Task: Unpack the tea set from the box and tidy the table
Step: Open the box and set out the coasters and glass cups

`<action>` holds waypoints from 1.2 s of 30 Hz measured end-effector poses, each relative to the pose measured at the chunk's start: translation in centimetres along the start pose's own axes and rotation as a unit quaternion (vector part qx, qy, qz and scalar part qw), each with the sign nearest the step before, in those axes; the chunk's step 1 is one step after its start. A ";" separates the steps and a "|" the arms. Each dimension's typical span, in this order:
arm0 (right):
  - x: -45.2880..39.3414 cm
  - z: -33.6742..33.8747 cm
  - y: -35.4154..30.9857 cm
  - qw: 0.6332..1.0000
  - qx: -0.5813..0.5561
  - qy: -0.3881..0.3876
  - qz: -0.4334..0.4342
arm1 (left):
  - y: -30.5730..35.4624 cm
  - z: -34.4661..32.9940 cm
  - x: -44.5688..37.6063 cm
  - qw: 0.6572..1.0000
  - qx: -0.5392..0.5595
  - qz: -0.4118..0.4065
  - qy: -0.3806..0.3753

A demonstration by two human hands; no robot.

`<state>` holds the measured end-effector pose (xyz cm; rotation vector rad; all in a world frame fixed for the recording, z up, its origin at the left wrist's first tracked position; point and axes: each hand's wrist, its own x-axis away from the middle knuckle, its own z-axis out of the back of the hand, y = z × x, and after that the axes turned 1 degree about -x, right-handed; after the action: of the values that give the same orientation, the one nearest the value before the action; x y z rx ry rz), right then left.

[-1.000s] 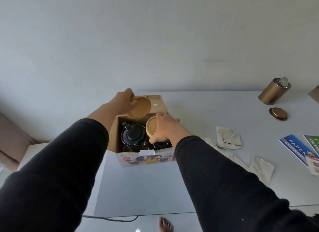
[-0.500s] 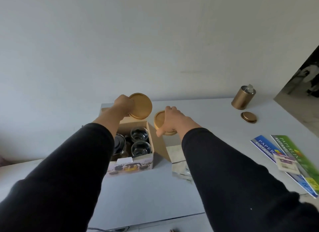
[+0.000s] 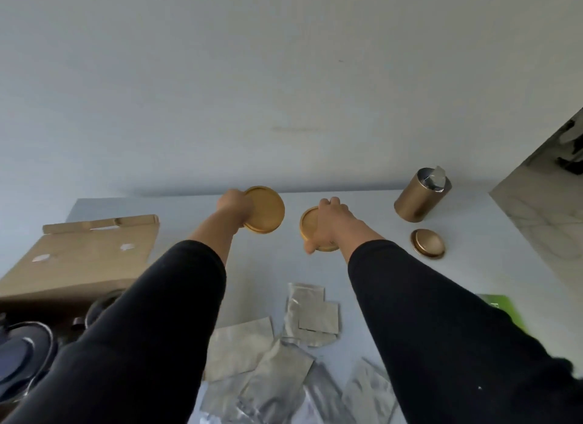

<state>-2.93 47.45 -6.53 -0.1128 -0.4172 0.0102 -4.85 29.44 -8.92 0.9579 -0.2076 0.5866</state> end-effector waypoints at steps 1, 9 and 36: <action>-1.5 -0.3 1.1 1.000 0.005 -0.001 -0.001 | 0.4 -1.6 -0.7 1.000 0.004 0.002 -0.011; -10.8 -3.6 7.0 1.000 0.006 -0.018 0.014 | 2.5 -10.9 -5.9 1.000 0.007 0.009 -0.024; -20.2 -4.1 10.7 0.998 -0.026 -0.026 0.045 | 2.0 -16.5 -10.9 0.922 -0.334 -0.193 -0.025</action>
<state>-19.61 56.94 -19.63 -0.1825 -0.4652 0.0903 -16.36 39.69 -21.43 0.3293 -0.2349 0.0990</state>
